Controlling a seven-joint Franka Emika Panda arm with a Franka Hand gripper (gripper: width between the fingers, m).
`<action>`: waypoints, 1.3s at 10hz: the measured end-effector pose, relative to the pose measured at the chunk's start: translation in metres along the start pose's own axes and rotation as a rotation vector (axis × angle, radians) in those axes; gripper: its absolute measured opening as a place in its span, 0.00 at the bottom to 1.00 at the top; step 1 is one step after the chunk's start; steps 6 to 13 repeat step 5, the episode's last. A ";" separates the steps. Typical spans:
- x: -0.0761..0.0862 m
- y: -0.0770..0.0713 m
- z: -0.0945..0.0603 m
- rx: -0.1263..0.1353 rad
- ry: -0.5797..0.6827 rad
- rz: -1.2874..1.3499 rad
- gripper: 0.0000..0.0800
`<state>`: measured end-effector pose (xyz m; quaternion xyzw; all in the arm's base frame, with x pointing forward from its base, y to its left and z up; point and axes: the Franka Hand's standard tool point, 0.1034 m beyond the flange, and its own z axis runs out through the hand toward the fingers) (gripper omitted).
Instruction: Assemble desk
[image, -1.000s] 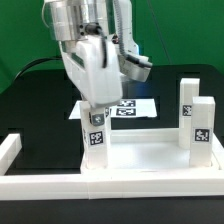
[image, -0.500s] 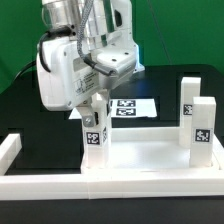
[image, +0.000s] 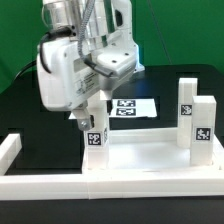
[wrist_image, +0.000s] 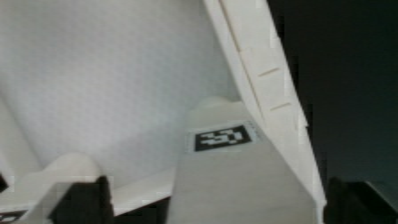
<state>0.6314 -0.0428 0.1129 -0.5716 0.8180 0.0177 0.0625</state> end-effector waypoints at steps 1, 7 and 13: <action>-0.007 -0.002 -0.014 0.019 -0.016 -0.005 0.78; -0.023 -0.008 -0.051 0.065 -0.059 -0.015 0.81; -0.023 -0.008 -0.051 0.065 -0.059 -0.015 0.81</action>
Offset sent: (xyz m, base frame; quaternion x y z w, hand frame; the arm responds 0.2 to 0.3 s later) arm 0.0098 0.0019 0.0374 0.0046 -0.0326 0.0128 0.9994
